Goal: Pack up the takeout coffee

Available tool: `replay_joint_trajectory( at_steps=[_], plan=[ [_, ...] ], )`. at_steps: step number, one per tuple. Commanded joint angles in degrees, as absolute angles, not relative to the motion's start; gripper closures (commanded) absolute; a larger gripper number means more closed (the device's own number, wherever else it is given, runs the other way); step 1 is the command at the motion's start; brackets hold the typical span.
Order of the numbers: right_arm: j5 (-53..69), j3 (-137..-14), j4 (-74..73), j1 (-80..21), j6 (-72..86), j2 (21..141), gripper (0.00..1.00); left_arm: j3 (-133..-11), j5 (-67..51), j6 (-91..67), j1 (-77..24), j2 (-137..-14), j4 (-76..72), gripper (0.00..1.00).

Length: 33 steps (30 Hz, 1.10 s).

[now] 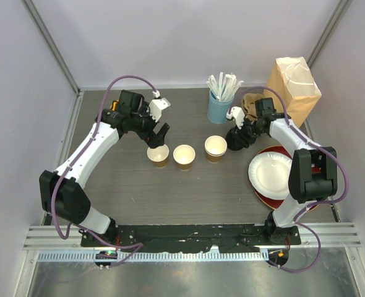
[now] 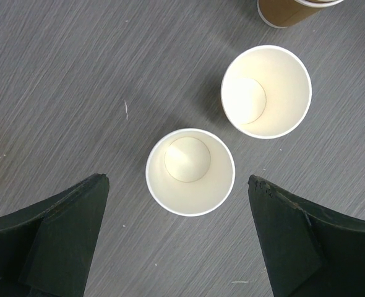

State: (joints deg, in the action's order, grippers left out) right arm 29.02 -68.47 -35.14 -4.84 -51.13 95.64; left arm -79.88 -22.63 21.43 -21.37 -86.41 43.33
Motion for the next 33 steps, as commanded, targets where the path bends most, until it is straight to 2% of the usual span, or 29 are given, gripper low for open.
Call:
replay_joint_trajectory(
  at_steps=[1,18,21,22,24,27,33],
  plan=[
    [27.2,-71.8,-35.2,-5.5,-52.6,96.1,0.57,-81.4,-24.3,21.8,-21.3,-86.1,42.2,0.00],
    [22.2,-71.3,-31.8,-8.9,-51.9,97.0,0.62,-81.6,-27.1,22.3,-21.3,-86.0,43.1,0.00],
    [21.1,-71.7,-31.7,-9.4,-51.5,97.6,0.75,-81.6,-27.2,22.3,-21.3,-86.1,43.1,0.00],
    [20.7,-71.8,-31.7,-9.4,-51.2,97.6,0.83,-81.6,-27.2,22.3,-21.3,-86.1,43.2,0.00],
    [19.9,-71.9,-31.8,-9.5,-50.6,97.2,0.86,-81.7,-27.2,22.4,-21.3,-86.1,43.2,0.00],
    [19.9,-71.6,-32.3,-9.5,-50.5,96.2,0.97,-81.6,-27.5,22.4,-21.3,-86.2,43.2,0.00],
    [19.8,-73.3,-34.0,-9.6,-48.7,94.9,0.99,-81.9,-27.4,22.3,-21.3,-86.5,43.2,0.00]
  ],
)
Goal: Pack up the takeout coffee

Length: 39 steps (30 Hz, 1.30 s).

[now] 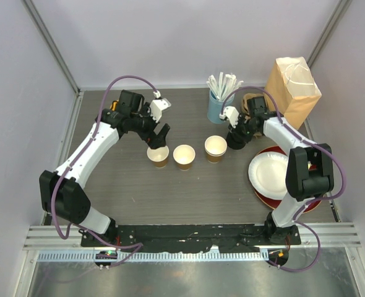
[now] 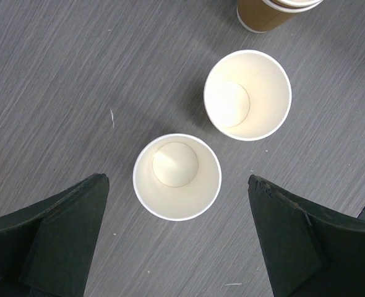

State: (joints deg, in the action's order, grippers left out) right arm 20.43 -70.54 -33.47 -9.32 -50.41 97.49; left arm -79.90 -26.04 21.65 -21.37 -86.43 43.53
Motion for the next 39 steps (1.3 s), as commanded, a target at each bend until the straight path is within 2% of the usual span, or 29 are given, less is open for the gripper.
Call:
replay_joint_trajectory(
  at_steps=[1,18,22,28,33,39],
  plan=[
    [19.3,-73.8,-34.4,-9.6,-48.1,94.9,0.99,-81.9,-27.3,22.3,-21.3,-86.4,43.2,0.00],
    [15.7,-87.0,-44.8,-13.4,-36.2,90.5,0.99,-81.8,-25.4,18.0,-16.6,-87.5,41.6,0.01],
    [14.7,-92.5,-46.6,-22.3,-30.2,91.0,0.99,-81.0,-25.1,14.8,-13.3,-86.8,40.9,0.02],
    [15.7,-105.7,-52.6,-36.7,-18.5,100.9,0.99,-79.9,-24.8,9.0,-6.4,-85.8,40.4,0.08],
    [10.1,-120.8,-60.2,-47.6,-17.6,113.0,0.99,-75.9,-23.8,6.6,-1.1,-83.5,37.0,0.10],
    [8.9,-139.3,-69.4,-52.1,-18.2,127.6,0.99,-72.3,-23.4,6.1,3.5,-82.0,35.2,0.12]
  ],
)
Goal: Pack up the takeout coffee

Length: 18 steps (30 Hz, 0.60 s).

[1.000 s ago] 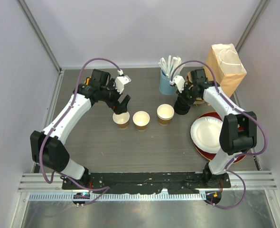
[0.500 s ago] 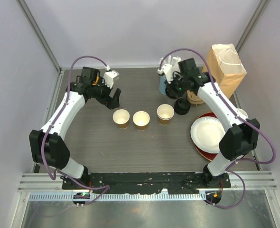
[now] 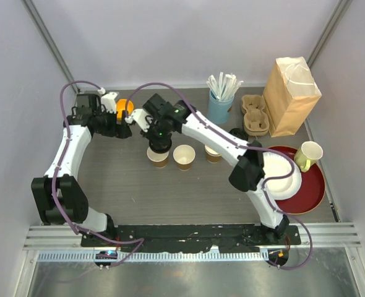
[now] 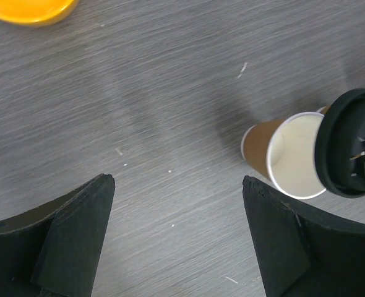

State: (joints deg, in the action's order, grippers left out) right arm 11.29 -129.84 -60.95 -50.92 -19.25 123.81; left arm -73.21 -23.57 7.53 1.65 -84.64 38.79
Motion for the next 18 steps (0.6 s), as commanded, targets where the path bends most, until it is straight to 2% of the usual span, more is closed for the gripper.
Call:
replay_joint_trajectory(
  at_steps=[1,18],
  plan=[
    [9.1,-142.4,-70.7,-52.4,-18.4,129.3,0.99,-71.8,-23.4,6.2,3.6,-82.0,35.2,0.12],
    [17.0,-144.8,-71.1,-53.0,-17.7,135.2,0.99,-70.7,-24.8,6.8,3.8,-82.2,34.7,0.12]
  ],
)
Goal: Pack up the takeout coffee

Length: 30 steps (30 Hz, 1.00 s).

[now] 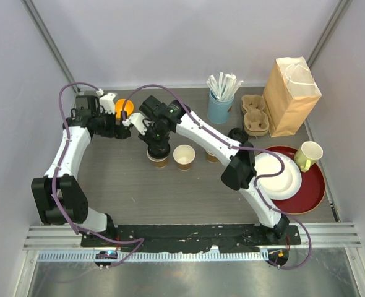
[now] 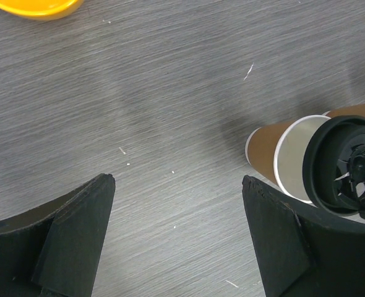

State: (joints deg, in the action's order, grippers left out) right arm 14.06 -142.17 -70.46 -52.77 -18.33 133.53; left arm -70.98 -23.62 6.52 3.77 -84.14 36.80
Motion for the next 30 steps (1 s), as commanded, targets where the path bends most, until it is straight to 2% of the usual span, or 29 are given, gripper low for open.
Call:
replay_joint_trajectory(
  at_steps=[1,30],
  plan=[
    [17.4,-145.0,-70.8,-53.1,-17.6,135.4,0.99,-70.6,-24.7,6.9,3.8,-82.1,34.7,0.12],
    [16.9,-145.1,-71.6,-53.8,-18.9,139.7,0.99,-70.9,-26.8,6.5,3.9,-83.0,35.2,0.13]
  ],
)
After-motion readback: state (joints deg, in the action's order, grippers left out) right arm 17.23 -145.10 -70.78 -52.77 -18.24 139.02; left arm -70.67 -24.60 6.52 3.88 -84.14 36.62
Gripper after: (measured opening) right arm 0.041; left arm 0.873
